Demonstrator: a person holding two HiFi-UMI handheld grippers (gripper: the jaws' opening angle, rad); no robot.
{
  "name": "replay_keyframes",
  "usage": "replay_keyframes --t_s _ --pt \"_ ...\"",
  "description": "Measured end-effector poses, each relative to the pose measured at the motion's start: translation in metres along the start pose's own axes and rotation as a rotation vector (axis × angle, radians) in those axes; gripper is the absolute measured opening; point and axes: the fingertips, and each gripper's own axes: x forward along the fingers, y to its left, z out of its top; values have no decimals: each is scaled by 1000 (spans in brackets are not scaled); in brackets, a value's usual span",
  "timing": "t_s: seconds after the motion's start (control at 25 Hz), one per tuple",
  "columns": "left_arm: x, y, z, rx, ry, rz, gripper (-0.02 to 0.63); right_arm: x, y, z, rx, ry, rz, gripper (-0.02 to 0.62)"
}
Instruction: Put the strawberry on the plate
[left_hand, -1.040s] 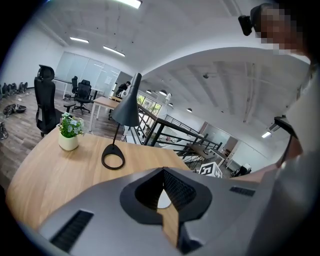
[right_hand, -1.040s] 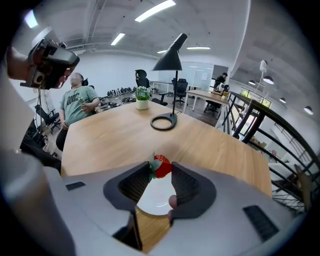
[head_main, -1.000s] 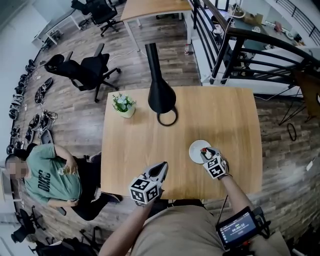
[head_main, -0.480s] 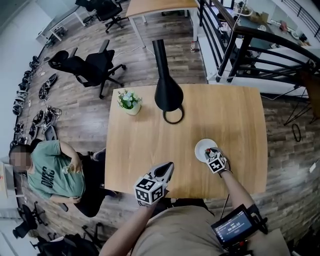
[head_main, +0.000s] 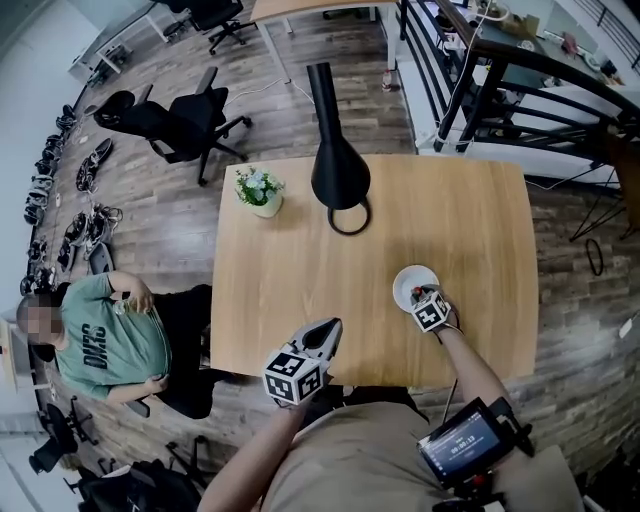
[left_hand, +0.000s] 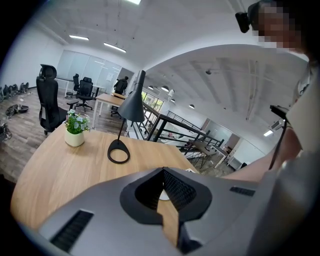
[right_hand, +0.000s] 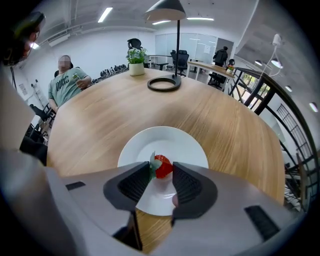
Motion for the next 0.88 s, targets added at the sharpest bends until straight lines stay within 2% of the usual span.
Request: replay_keyframes --t_s 0.2,0.28,0.32,0.44,0.6,0.88 --pt "-1 -1 -4 -7 -3 -4 2 3 2 -5 27 -2 -2 132" --pt "-1 -2 -4 -9 -4 -4 2 1 2 -3 34 -22 7 204" --pt "-1 -3 -4 -10 -4 -4 2 -1 2 -1 38 -37 6 221" --pt "-3 -4 -5 -13 -9 -4 2 -15 -3 5 55 -96 -28 225" --pt "-7 -6 -2 -26 -27 -5 2 -50 -12 20 102 -207 -79 225" --pt "-17 -1 6 -70 -84 -12 2 -137 -21 61 210 -493 -167 225"
